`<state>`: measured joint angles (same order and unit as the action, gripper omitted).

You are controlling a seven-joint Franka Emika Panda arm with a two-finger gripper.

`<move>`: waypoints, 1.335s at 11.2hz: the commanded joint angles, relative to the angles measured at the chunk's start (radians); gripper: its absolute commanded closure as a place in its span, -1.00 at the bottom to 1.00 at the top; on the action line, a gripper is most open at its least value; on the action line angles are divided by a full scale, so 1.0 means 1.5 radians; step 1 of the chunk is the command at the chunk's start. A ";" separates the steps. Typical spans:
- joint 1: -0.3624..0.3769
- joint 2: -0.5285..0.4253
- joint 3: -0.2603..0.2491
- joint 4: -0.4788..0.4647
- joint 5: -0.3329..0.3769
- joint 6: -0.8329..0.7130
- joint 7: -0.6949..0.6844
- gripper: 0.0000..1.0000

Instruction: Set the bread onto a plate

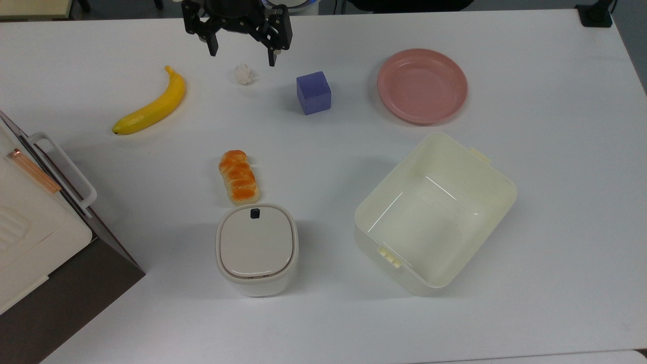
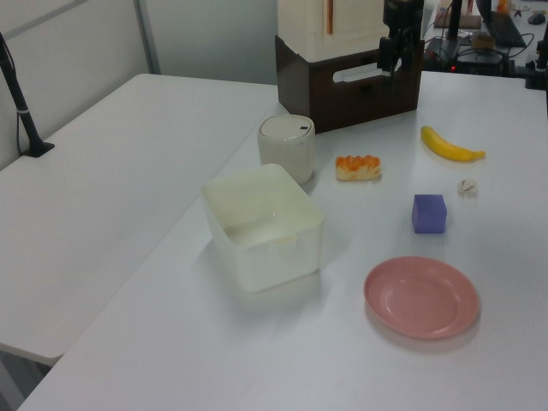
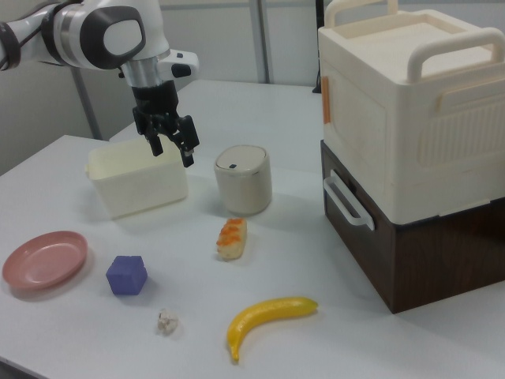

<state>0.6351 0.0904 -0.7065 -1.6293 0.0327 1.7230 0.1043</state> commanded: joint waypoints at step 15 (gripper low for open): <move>-0.094 0.242 0.123 0.071 -0.013 0.058 -0.016 -1.00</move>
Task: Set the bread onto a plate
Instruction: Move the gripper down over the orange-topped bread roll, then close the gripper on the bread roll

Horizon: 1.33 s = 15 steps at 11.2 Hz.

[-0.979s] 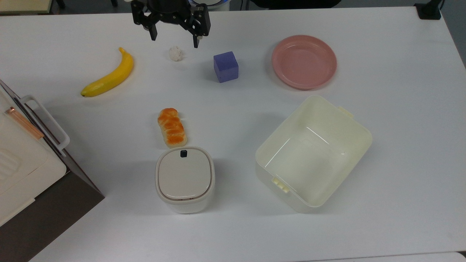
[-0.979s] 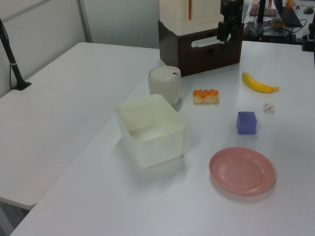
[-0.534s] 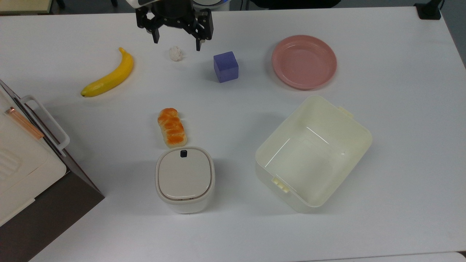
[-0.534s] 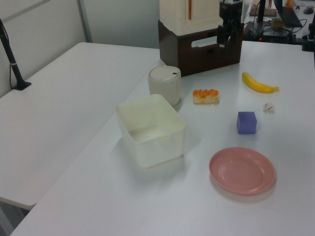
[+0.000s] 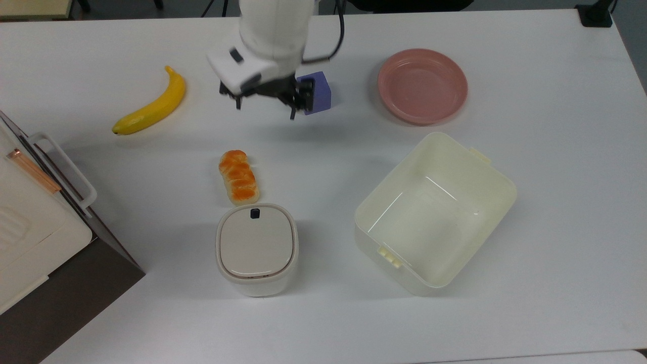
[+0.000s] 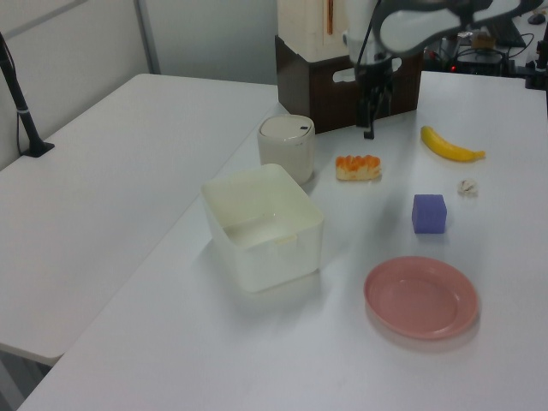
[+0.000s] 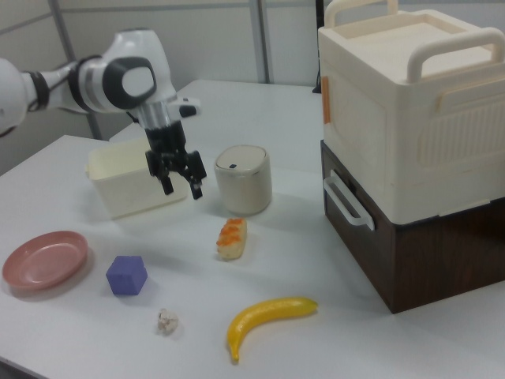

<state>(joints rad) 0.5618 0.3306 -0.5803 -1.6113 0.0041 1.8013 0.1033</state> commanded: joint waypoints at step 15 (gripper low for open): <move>-0.143 0.232 0.088 0.153 0.003 0.066 -0.093 -0.95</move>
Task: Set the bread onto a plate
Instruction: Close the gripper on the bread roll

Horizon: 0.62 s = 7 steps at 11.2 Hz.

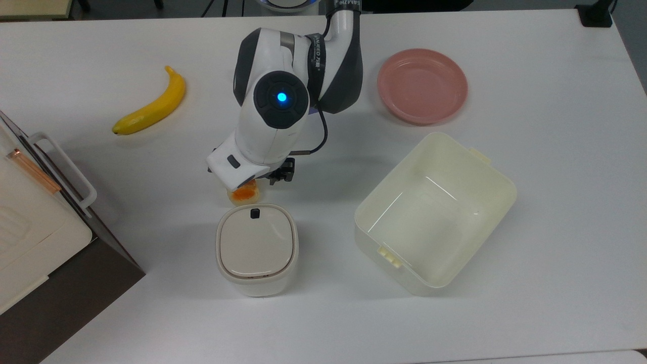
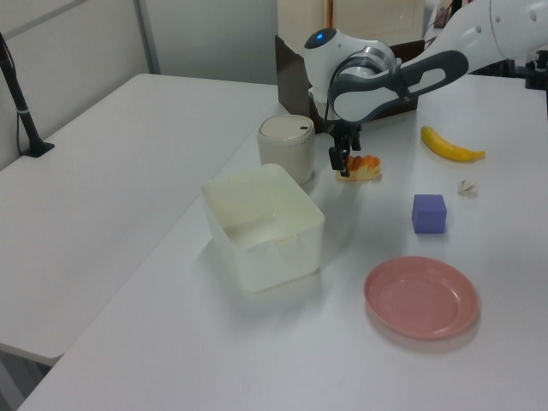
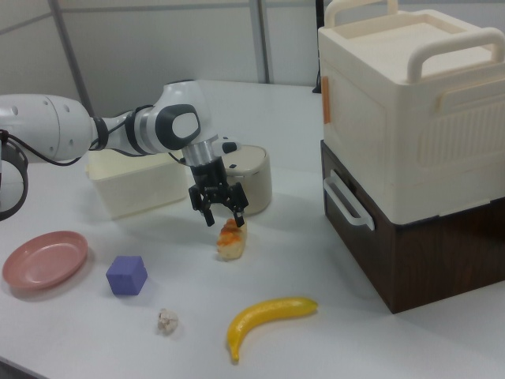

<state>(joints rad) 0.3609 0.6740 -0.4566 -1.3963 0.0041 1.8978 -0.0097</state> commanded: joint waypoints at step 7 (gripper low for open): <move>-0.010 0.004 0.007 0.001 0.005 0.005 -0.031 1.00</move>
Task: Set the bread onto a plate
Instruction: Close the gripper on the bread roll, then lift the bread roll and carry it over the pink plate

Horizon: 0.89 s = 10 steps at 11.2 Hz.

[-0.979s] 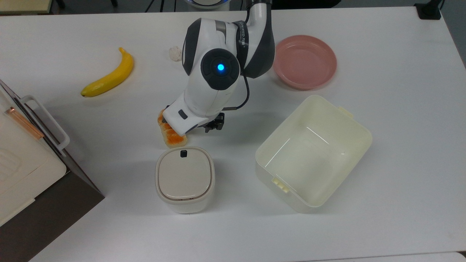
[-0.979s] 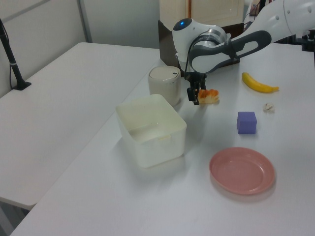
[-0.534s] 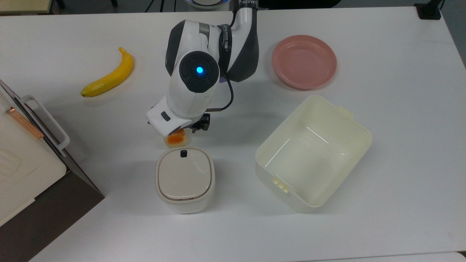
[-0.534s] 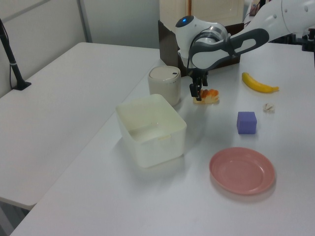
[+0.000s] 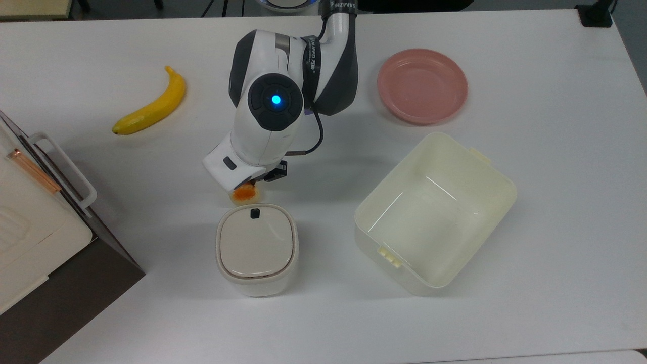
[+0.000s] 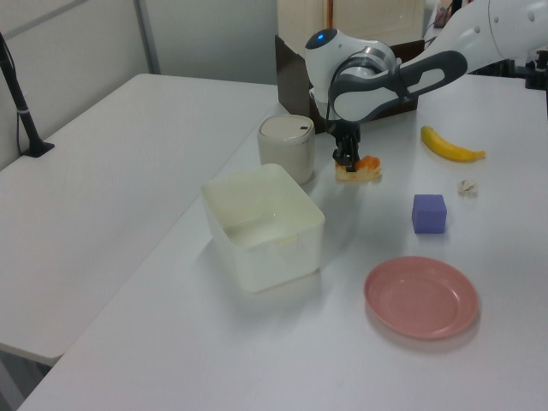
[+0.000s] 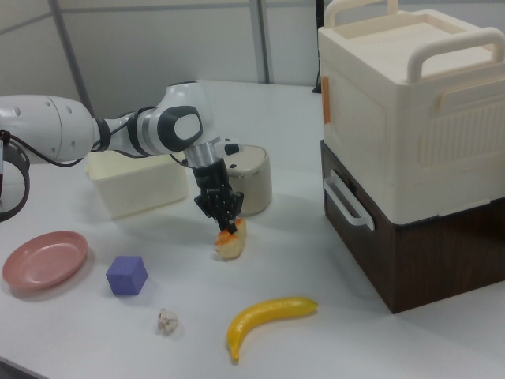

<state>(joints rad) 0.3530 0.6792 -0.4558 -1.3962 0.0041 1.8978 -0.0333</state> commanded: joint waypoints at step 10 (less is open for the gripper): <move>0.120 -0.313 0.036 -0.145 0.020 -0.116 -0.005 1.00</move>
<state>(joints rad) 0.4329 0.3693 -0.3968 -1.4755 0.0247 1.7273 -0.0768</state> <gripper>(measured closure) 0.925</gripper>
